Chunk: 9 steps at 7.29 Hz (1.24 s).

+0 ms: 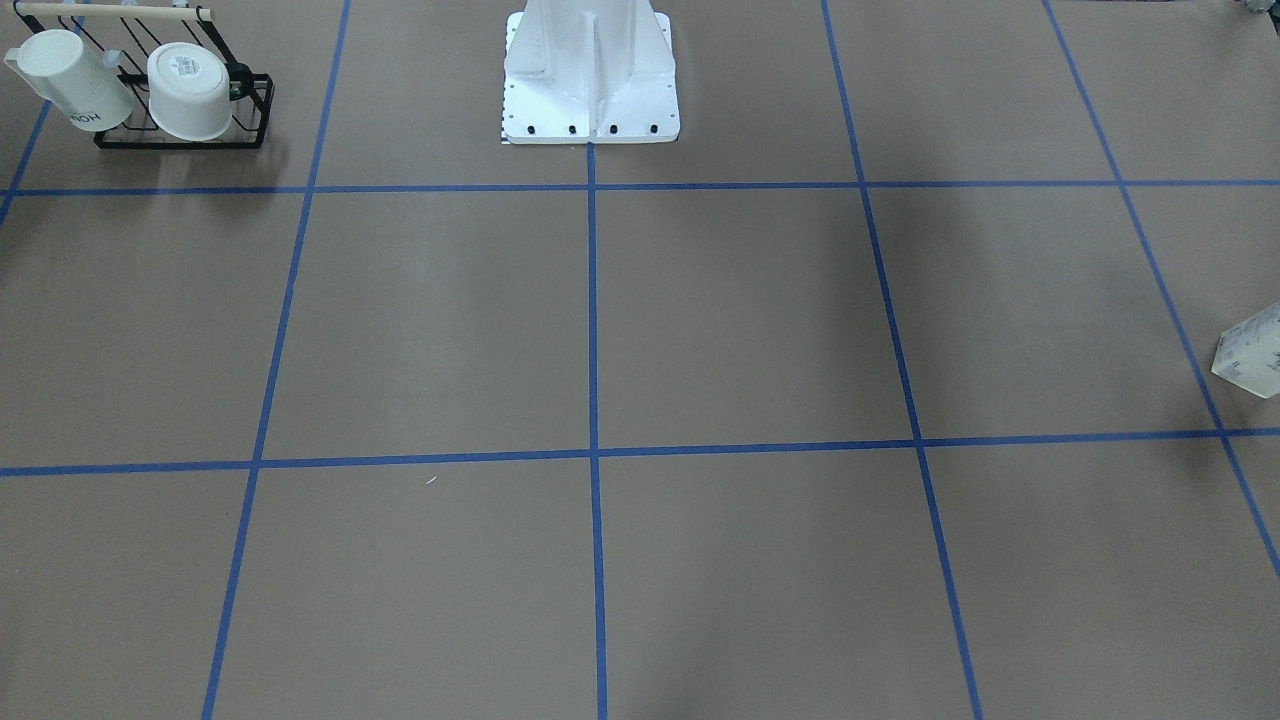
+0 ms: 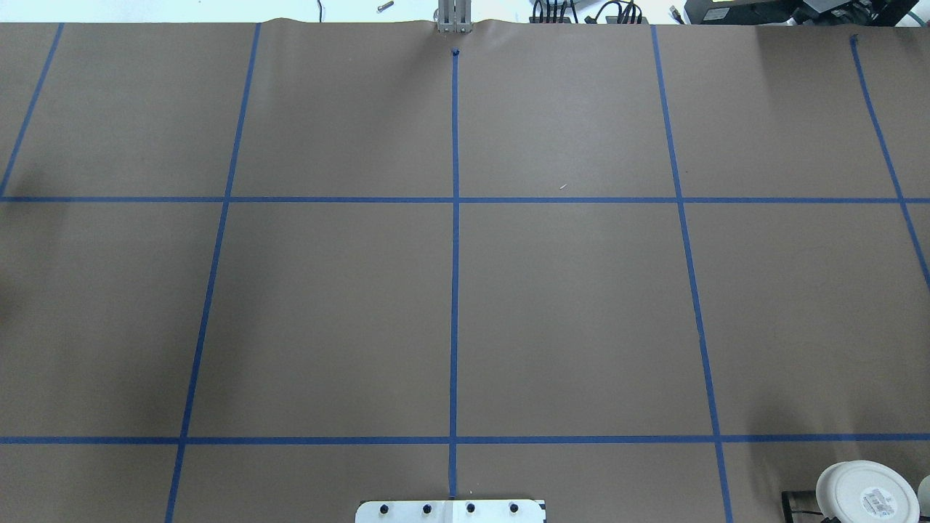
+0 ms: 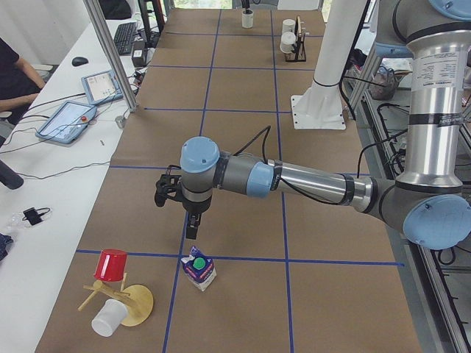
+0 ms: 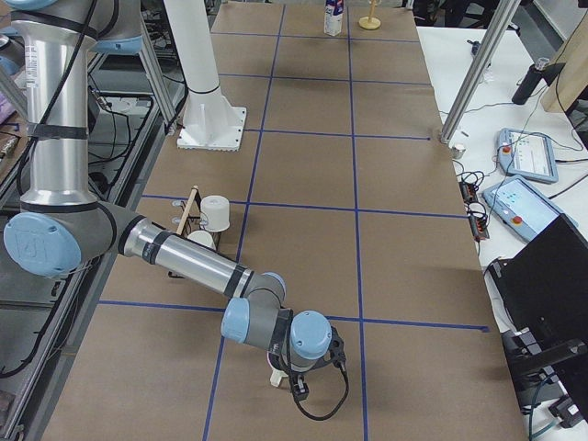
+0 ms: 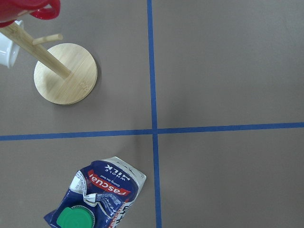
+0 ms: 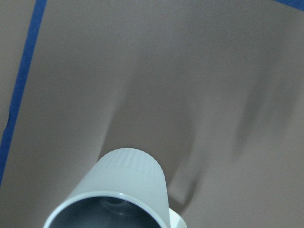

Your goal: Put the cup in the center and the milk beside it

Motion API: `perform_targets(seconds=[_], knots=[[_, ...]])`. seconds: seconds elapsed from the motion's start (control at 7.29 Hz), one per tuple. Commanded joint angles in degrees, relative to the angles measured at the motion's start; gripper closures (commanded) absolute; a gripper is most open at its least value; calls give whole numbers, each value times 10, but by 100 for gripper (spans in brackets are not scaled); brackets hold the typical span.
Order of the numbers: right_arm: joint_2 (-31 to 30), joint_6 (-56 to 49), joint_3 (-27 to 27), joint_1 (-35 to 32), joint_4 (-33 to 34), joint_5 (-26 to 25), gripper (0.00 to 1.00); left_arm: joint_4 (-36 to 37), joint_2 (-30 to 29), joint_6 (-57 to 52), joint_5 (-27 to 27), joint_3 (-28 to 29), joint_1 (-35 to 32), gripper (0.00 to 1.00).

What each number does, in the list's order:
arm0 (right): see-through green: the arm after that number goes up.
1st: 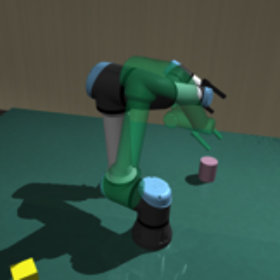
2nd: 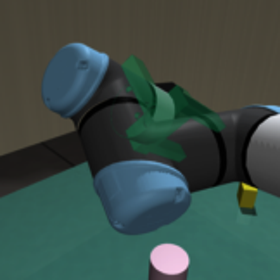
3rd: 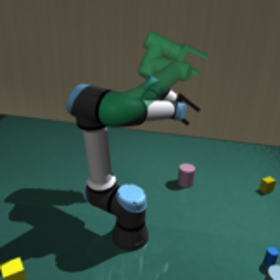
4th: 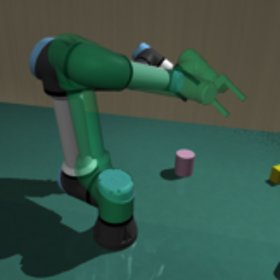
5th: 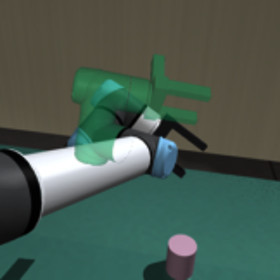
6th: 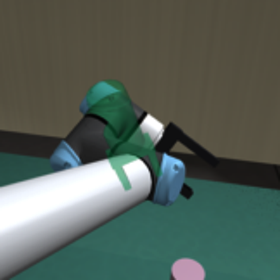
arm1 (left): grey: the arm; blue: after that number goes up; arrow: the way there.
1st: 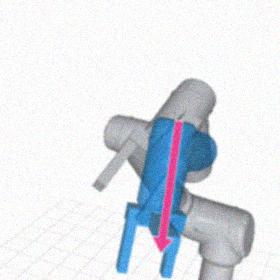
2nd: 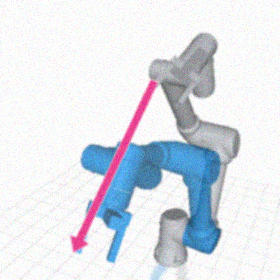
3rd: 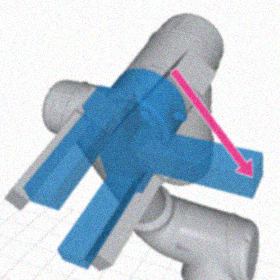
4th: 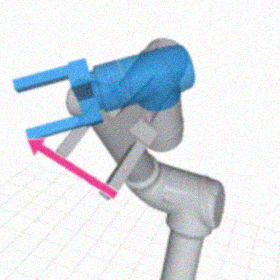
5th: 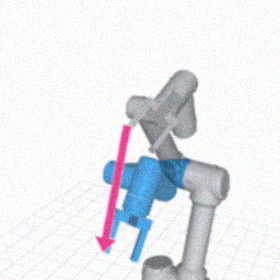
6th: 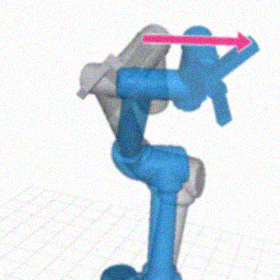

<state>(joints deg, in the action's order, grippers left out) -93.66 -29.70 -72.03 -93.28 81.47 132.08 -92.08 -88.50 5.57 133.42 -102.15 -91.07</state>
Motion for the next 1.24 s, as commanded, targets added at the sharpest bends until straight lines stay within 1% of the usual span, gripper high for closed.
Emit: perform_targets(seconds=[0.0, 0.14, 0.55, 0.69, 0.96, 1.1], knots=[[-2, -3, 11, 2, 0, 22, 83, 0, 0, 1, 0, -2, -1, 2], [-3, -22, 12, 2, 0, 22, 100, 0, 0, 0, 0, -1, 0, 2], [4, -33, -2, 2, -1, 25, 100, 0, 0, 1, 0, -3, -1, 2], [17, -33, -10, 1, 0, 36, 100, 1, 0, 1, 0, -2, 0, 2], [60, -27, -12, -15, 7, 82, 100, 1, 0, 1, 0, -2, 0, 2], [99, -19, -16, -20, 24, 89, 100, 1, 0, 1, 0, -2, 0, 2]])
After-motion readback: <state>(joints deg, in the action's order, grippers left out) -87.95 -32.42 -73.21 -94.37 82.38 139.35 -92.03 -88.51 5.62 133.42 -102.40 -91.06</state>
